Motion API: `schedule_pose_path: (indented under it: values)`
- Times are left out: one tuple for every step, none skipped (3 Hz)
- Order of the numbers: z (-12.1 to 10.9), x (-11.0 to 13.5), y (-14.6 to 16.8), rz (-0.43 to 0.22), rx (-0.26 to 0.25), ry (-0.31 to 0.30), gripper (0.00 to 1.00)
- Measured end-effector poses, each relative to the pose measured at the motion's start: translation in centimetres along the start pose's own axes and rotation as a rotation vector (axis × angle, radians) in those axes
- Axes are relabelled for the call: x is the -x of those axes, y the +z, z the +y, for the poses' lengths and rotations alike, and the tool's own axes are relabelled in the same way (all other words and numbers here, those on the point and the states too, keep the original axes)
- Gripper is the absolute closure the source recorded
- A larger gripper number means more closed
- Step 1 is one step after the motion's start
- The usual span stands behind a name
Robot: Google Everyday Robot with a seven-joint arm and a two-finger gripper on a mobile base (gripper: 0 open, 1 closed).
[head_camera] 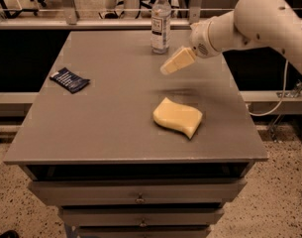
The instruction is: Pick blue plastic bottle
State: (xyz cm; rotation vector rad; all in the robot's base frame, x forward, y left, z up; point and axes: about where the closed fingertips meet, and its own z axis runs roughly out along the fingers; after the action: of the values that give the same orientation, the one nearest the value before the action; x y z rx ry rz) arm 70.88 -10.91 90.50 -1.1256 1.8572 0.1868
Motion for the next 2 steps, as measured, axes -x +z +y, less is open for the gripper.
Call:
schedule_pose_path:
  values:
    - [-1.2, 0.5, 2.3, -0.076, -0.032, 0.067, 0.0]
    - [-2.9, 1.2, 5.7, -0.185, -0.059, 0.151, 0.0]
